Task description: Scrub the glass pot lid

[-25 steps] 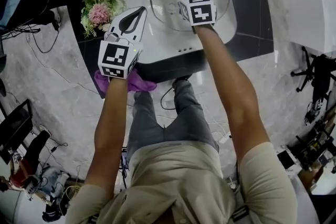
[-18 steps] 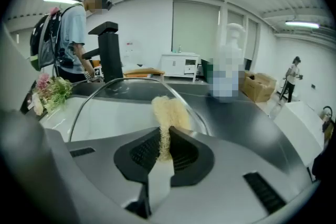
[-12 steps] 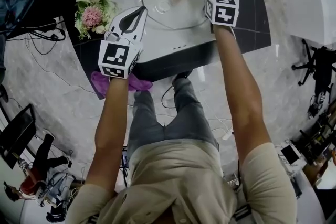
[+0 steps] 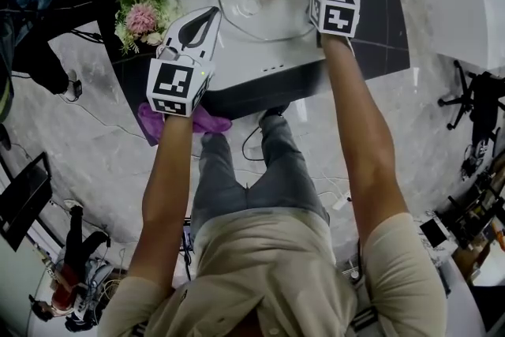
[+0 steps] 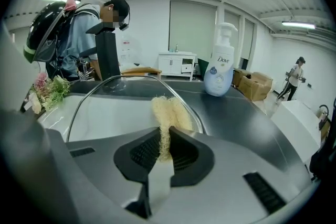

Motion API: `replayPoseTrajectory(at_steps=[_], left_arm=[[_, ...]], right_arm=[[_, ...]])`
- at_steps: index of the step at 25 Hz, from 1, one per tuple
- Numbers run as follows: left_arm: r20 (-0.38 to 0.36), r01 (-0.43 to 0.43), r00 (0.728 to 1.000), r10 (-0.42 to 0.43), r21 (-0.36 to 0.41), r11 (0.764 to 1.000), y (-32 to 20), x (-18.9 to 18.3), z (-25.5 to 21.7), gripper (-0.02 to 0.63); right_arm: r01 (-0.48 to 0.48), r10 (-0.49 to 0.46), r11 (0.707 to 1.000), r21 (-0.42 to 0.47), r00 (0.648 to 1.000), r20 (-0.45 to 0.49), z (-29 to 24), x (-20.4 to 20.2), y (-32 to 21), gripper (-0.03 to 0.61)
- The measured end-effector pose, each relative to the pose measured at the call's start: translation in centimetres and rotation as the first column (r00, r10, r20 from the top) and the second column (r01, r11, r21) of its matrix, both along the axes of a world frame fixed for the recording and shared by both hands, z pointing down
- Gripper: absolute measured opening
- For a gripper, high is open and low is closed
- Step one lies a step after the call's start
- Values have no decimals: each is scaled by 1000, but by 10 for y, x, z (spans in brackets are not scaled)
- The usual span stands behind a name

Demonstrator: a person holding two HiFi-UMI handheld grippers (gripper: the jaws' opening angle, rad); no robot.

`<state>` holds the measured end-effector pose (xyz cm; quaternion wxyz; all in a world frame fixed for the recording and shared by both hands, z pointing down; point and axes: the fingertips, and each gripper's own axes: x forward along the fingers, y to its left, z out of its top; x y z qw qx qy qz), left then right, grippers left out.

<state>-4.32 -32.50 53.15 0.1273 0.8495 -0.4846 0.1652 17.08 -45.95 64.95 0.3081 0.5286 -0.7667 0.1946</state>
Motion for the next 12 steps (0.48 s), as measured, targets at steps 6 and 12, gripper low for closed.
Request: replayPoseTrajectory(at_steps=[6,12], left_arm=[[-6,11,1000,-11,5,1000,4,-9,-1,14],[-14,31,999,-31,-7,999,14,-20,6,14]], right_arm=[[73,-73,997,-39,997,1,14,-43,9,40],[313,-302,942,-116,948,105,24,-158,52,40]])
